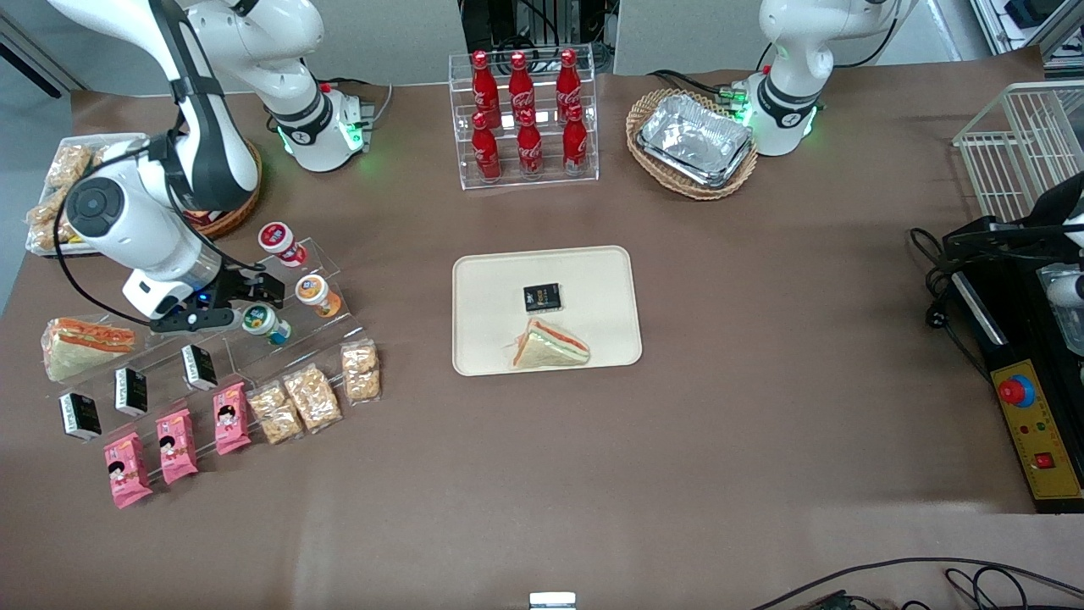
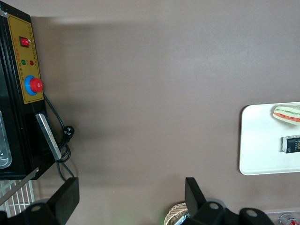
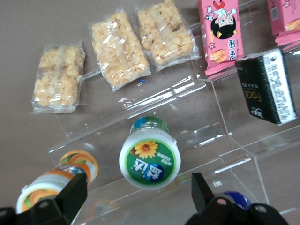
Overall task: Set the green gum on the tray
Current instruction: 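Lower the right gripper around the green gum tub and close it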
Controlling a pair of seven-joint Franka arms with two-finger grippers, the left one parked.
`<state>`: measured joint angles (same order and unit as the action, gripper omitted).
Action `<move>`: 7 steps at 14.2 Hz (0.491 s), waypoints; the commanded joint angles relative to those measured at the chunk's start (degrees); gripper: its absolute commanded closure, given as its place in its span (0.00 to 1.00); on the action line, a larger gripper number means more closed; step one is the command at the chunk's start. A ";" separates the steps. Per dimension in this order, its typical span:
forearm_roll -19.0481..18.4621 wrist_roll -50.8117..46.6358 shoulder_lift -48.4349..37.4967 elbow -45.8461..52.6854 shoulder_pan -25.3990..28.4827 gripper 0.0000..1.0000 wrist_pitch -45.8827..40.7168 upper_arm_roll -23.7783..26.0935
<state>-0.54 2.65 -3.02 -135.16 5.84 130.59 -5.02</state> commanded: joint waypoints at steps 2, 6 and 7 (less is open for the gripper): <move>0.37 -0.27 1.26 -1.33 -0.13 0.01 3.00 -0.08; 0.37 -0.27 2.13 -1.42 -0.13 0.01 3.79 -0.08; 0.37 -0.27 2.40 -1.42 -0.13 0.01 4.32 -0.08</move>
<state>-0.54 2.61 -1.33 -136.08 5.83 132.53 -5.06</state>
